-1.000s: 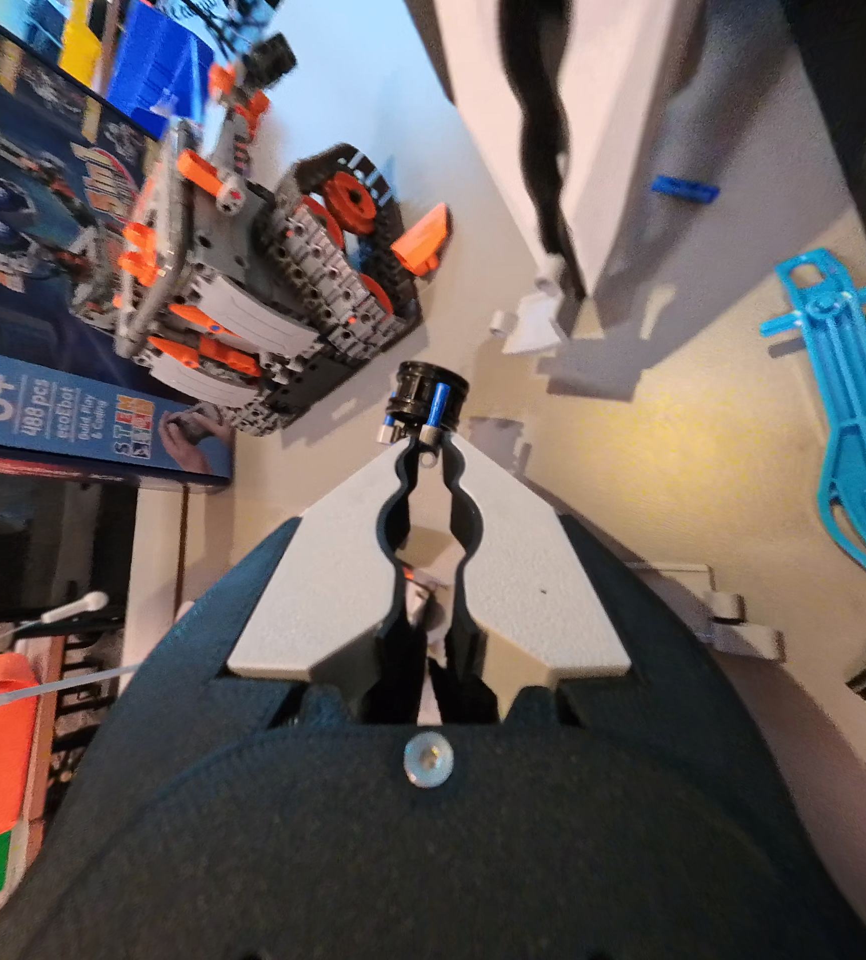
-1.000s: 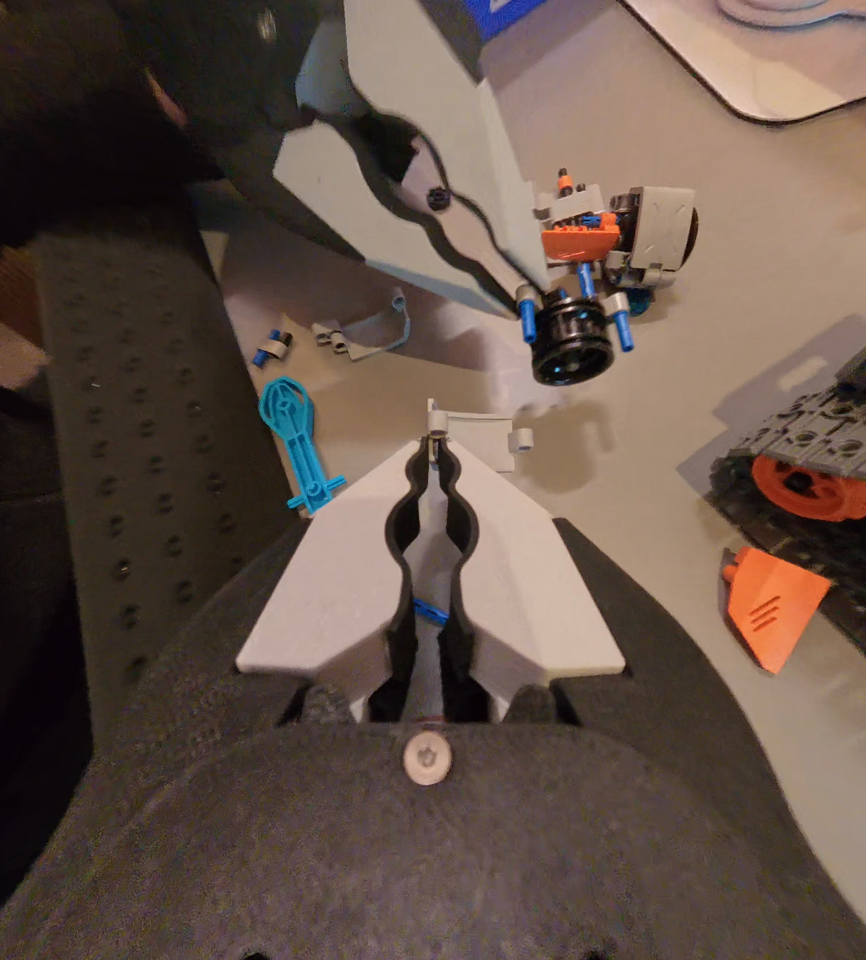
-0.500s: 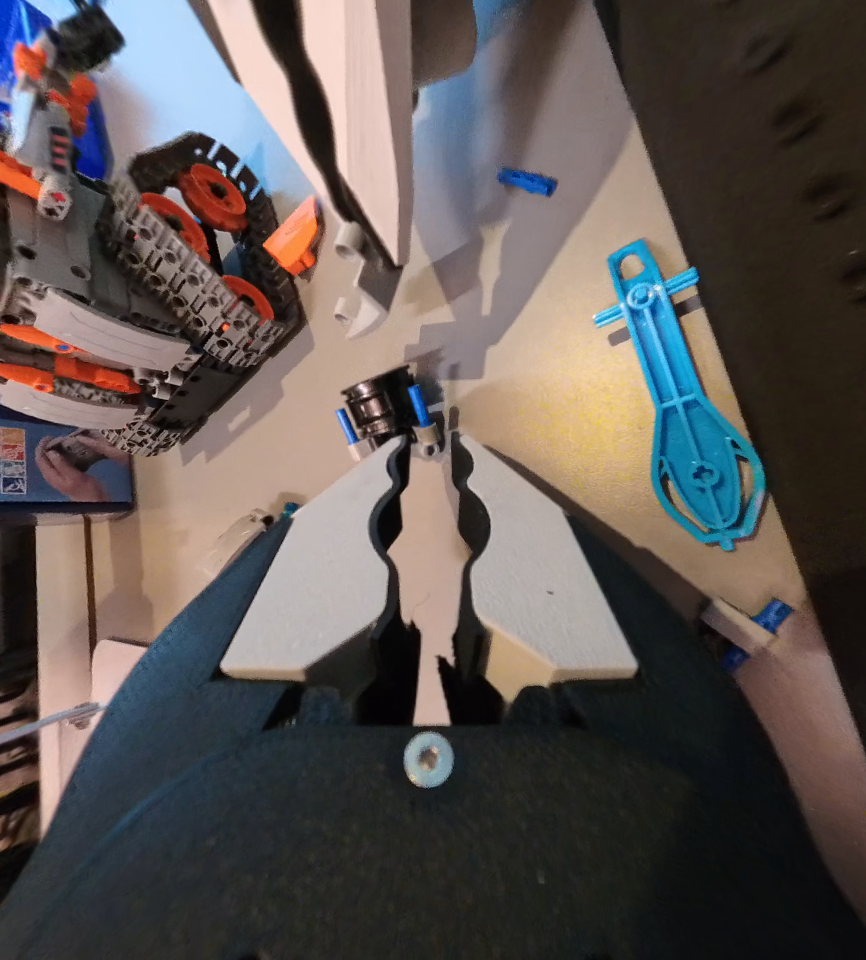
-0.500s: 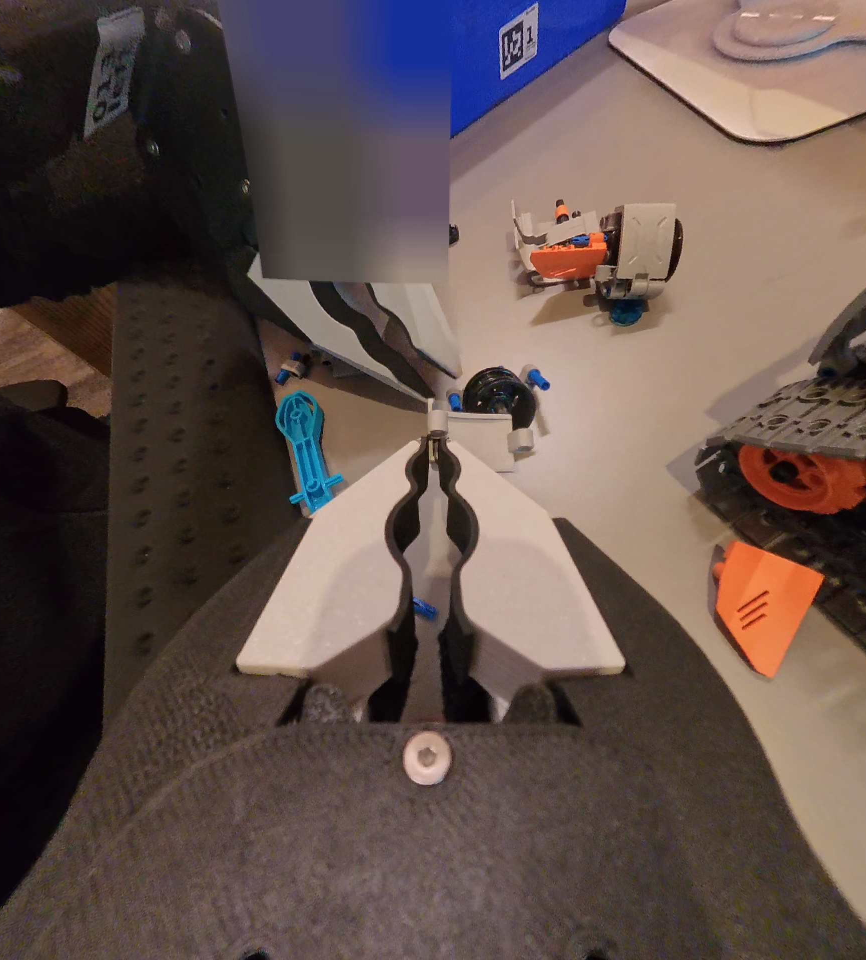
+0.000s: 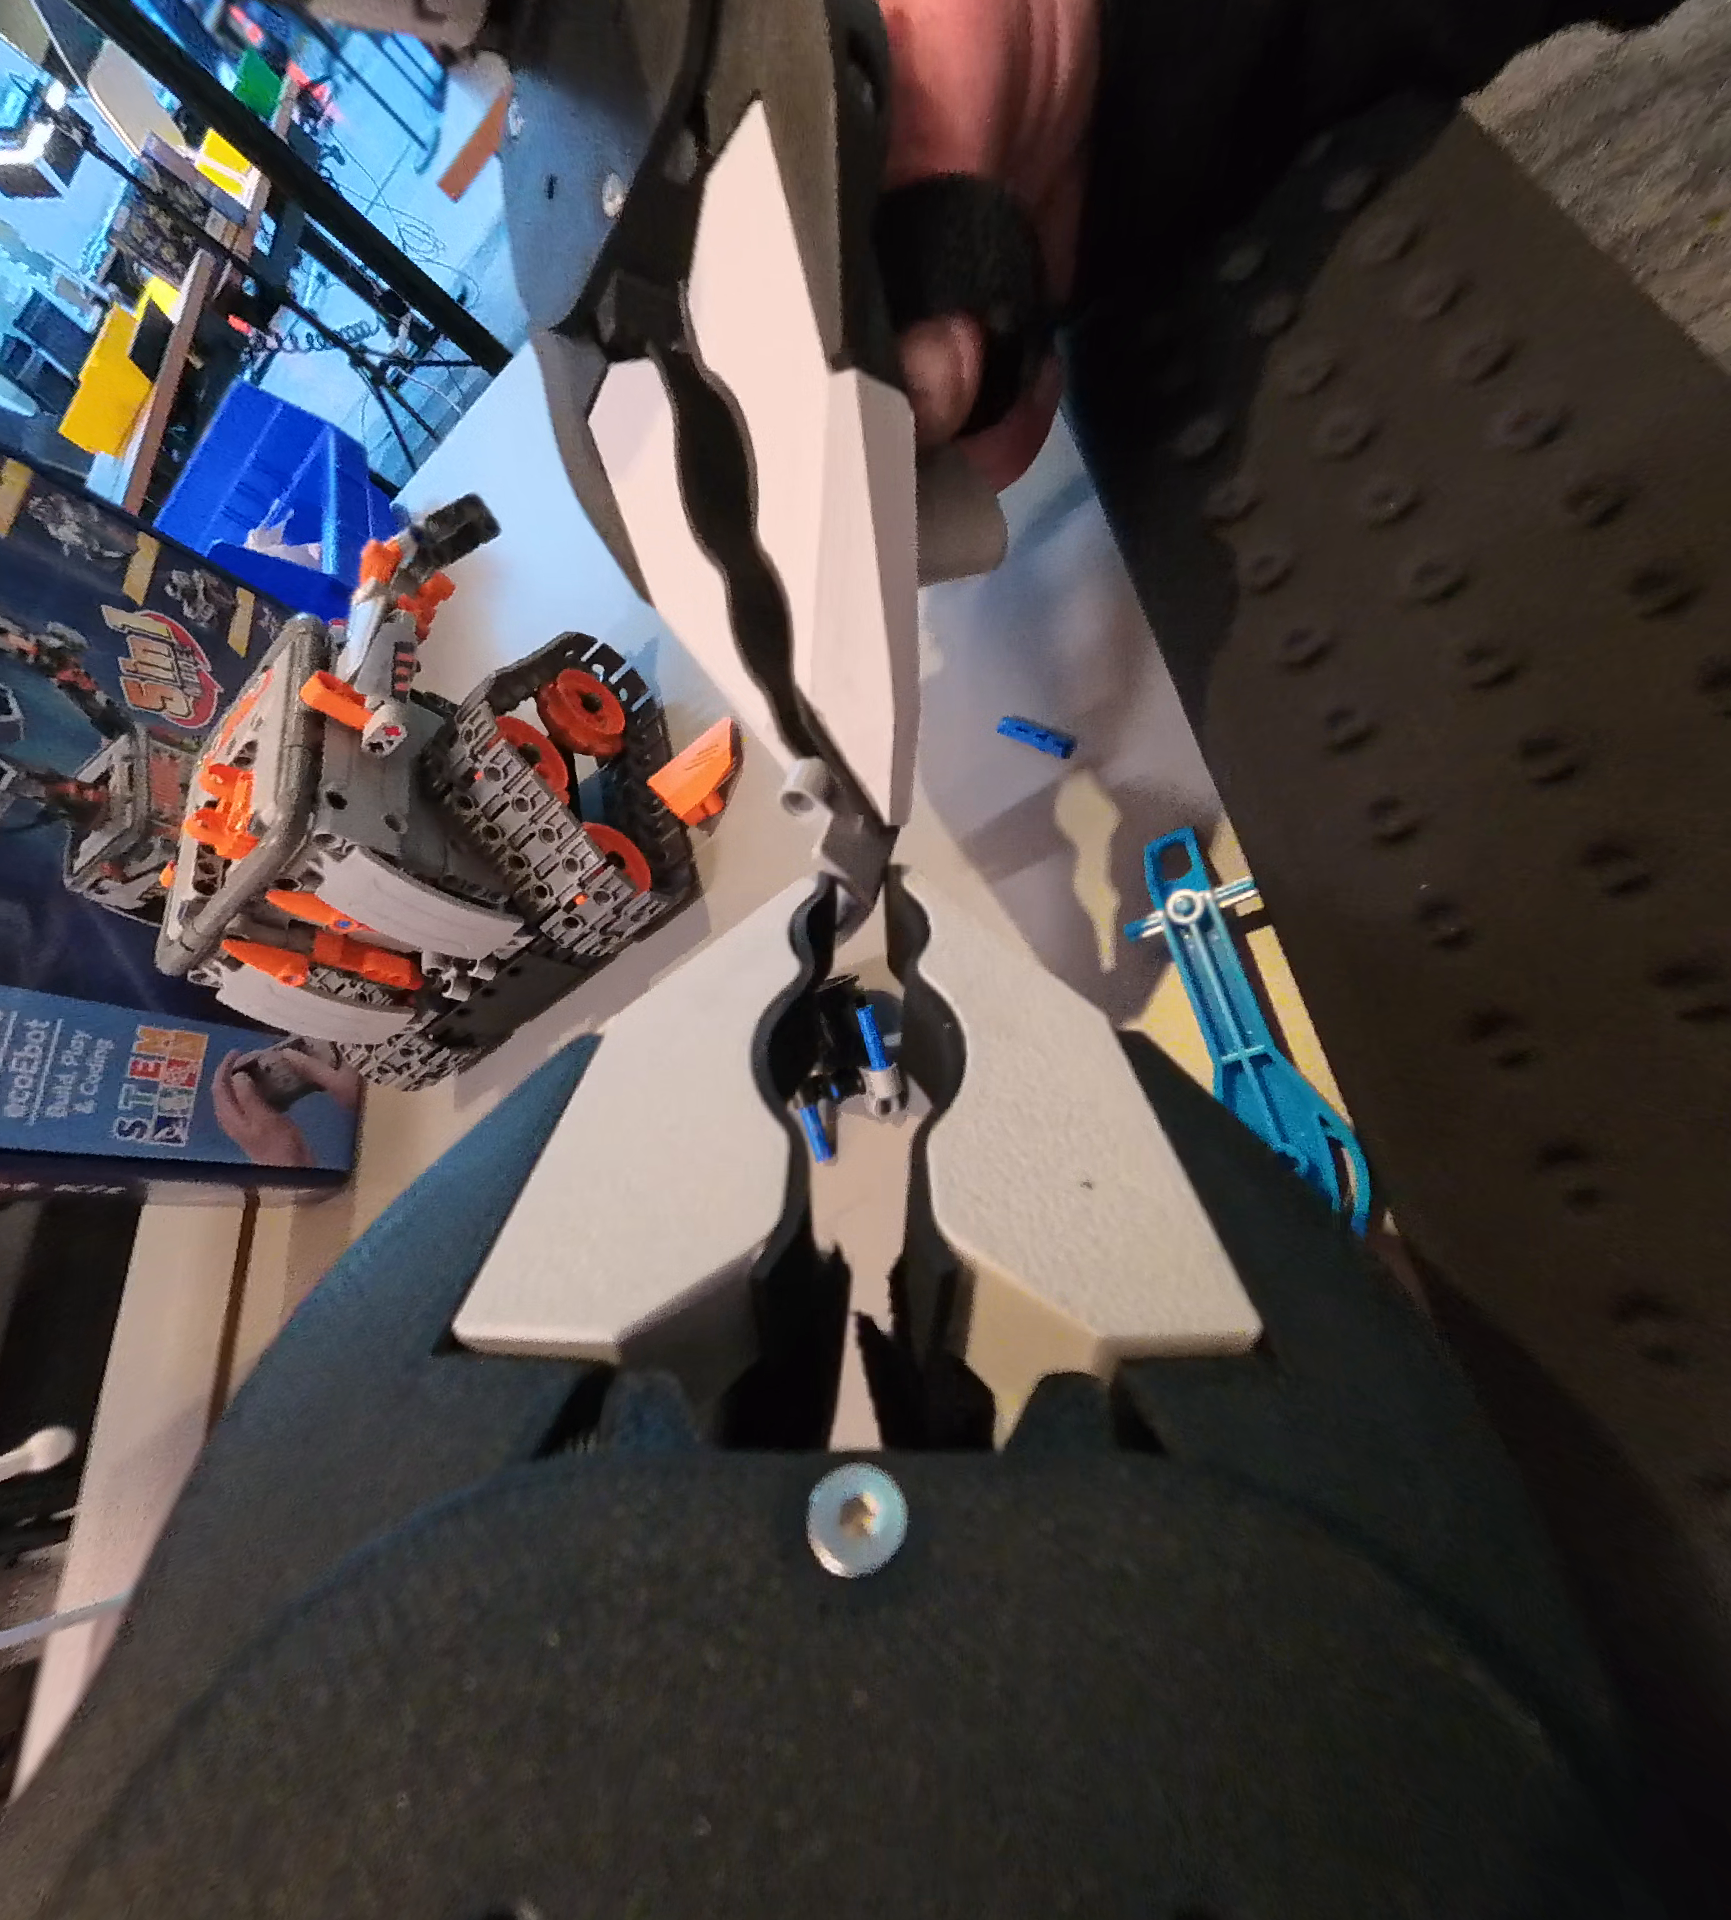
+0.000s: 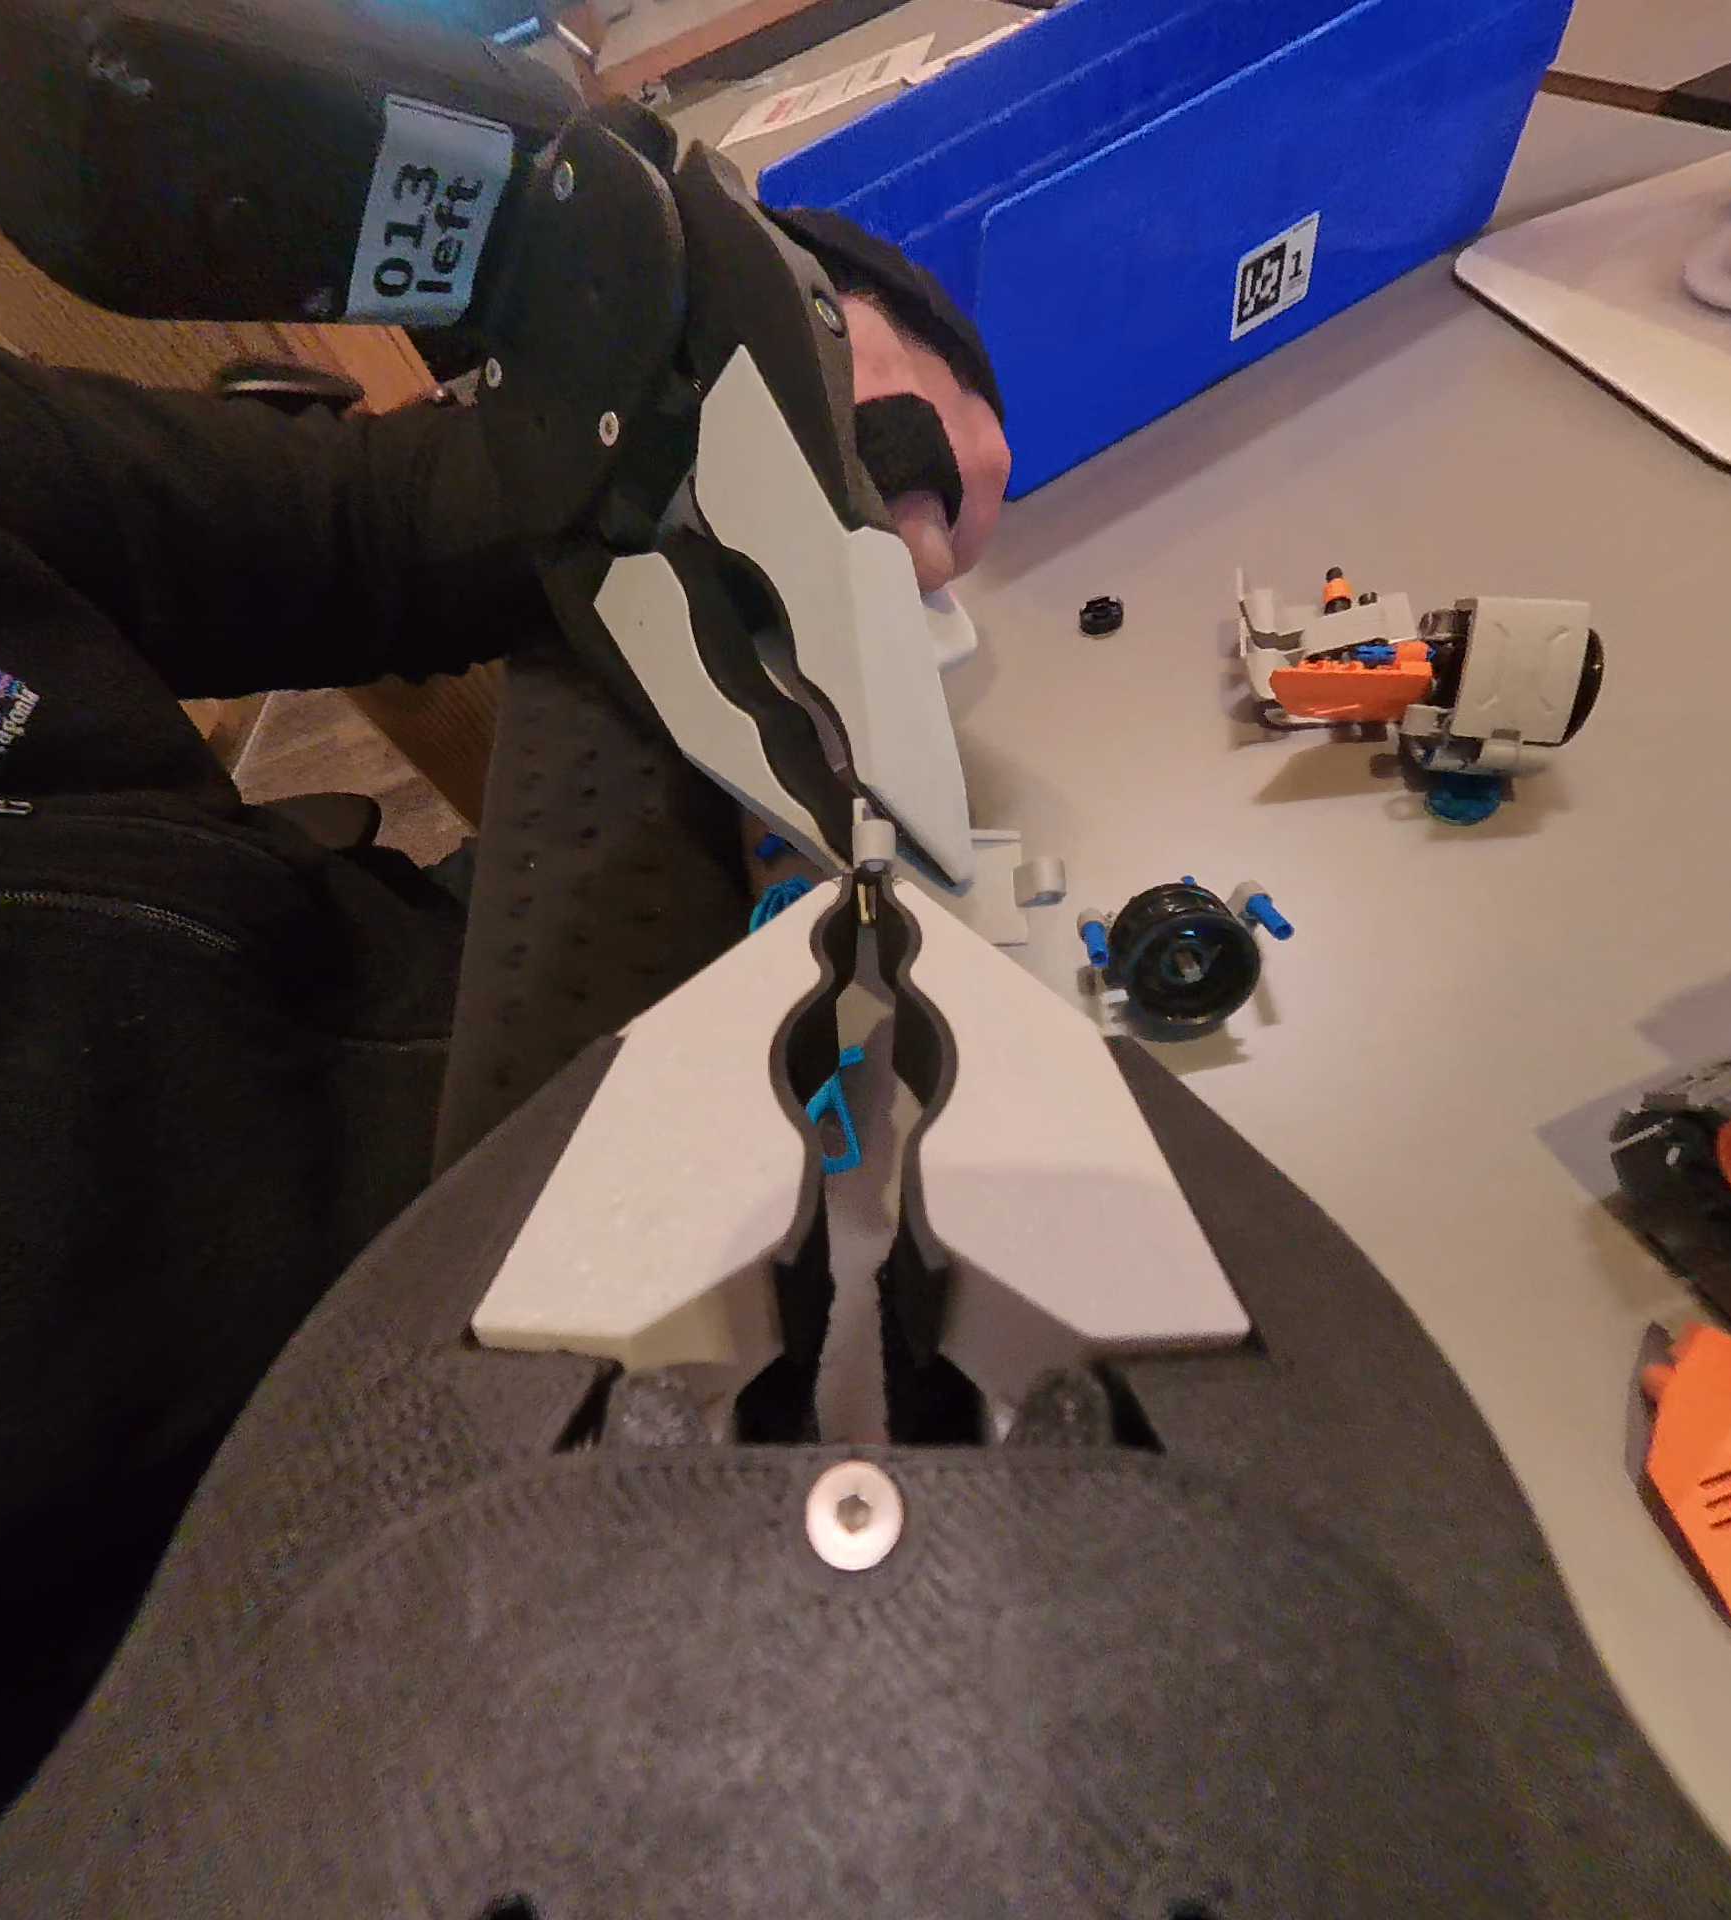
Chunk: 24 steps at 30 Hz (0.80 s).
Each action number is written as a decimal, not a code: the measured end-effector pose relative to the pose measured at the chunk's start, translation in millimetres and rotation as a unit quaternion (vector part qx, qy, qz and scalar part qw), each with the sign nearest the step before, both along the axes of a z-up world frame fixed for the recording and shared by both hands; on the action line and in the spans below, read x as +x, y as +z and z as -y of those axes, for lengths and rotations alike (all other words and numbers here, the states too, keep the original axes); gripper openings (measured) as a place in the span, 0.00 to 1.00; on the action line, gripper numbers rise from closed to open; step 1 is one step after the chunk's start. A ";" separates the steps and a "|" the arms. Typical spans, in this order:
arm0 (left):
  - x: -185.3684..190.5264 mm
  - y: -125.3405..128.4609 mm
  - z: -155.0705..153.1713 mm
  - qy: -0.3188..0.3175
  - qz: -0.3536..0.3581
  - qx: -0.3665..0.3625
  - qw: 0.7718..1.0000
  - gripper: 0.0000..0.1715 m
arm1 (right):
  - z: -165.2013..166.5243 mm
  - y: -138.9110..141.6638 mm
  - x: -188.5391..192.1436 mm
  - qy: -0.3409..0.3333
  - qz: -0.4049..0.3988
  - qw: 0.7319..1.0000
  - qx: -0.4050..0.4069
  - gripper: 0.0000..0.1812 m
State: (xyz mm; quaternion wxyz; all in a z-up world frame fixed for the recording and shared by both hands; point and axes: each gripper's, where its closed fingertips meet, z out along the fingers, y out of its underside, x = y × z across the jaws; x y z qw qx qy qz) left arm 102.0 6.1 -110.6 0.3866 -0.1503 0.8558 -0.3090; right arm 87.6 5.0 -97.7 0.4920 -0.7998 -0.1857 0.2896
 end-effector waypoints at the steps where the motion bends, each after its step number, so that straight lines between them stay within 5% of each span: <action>1: -0.1 2.9 0.3 -0.001 -0.001 -0.018 1.000 0.03 | -0.6 3.5 0.3 -0.002 -0.007 1.000 0.006 0.00; 7: -1.7 39.2 4.0 -0.024 -0.055 -0.246 0.967 0.02 | -4.7 39.3 8.0 -0.040 0.010 0.993 0.114 0.05; 12: -4.2 56.8 1.5 -0.054 -0.083 -0.349 0.932 0.02 | -9.3 47.4 3.5 -0.046 0.034 0.989 0.140 0.06; 24: -4.3 64.1 -3.2 -0.065 -0.078 -0.362 0.927 0.02 | -17.5 61.9 2.1 -0.040 -0.031 0.988 0.144 0.03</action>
